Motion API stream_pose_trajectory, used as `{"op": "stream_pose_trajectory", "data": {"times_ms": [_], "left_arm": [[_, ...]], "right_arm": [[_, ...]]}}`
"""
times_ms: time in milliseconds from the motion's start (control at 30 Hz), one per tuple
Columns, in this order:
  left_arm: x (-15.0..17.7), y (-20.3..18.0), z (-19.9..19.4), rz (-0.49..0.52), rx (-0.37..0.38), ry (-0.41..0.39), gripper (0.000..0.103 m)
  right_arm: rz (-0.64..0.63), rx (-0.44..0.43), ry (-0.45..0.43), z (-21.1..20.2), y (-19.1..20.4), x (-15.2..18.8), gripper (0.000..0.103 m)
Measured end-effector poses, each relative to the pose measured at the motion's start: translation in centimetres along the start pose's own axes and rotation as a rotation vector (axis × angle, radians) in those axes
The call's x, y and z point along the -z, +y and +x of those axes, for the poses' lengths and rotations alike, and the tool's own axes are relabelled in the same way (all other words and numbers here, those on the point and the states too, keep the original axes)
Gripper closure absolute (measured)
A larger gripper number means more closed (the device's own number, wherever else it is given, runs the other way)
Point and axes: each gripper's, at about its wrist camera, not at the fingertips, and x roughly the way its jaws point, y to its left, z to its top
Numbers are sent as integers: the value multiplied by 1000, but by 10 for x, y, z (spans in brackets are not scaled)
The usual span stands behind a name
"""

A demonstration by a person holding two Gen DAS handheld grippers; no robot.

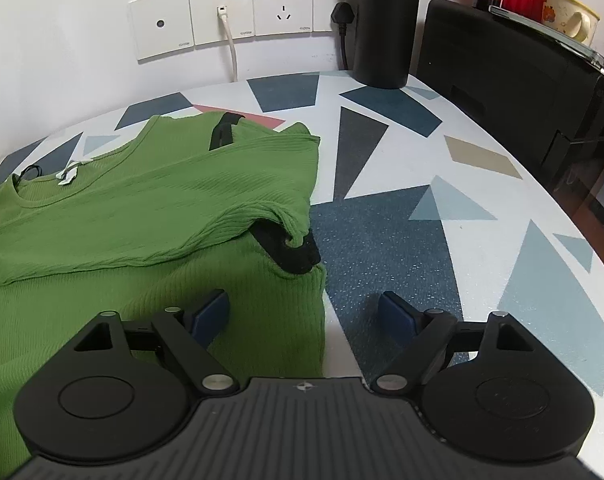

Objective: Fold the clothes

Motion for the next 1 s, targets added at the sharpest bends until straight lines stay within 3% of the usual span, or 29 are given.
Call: {"op": "stream_pose_trajectory", "data": {"times_ms": [67, 133, 200, 300, 500, 667, 867, 933, 967, 1000], "left_arm": [[0, -17, 22, 49, 6, 29, 99], [1, -33, 43, 98, 12, 57, 90], [1, -50, 65, 147, 17, 86, 56], [9, -55, 71, 186, 23, 87, 46], [23, -6, 19, 179, -41, 48, 36], [47, 44, 8, 136, -151, 131, 35], [68, 65, 17, 127, -196, 186, 36], [73, 68, 18, 115, -187, 186, 41], [69, 63, 17, 115, -175, 167, 49], [62, 57, 15, 116, -162, 143, 70]], "right_arm": [[4, -1, -2, 1, -1, 0, 19], [5, -1, -3, 1, -2, 0, 18], [5, -1, -2, 1, -2, 0, 18], [3, -3, -2, 0, -2, 1, 18], [-4, -7, -13, 0, -1, 2, 16], [2, -2, -8, 1, 2, 0, 15], [1, 0, 3, 2, 6, -2, 15], [1, 1, 6, 2, 6, -2, 15], [1, 1, 8, 2, 6, -2, 15], [1, 1, 9, 2, 6, -2, 15]]}}
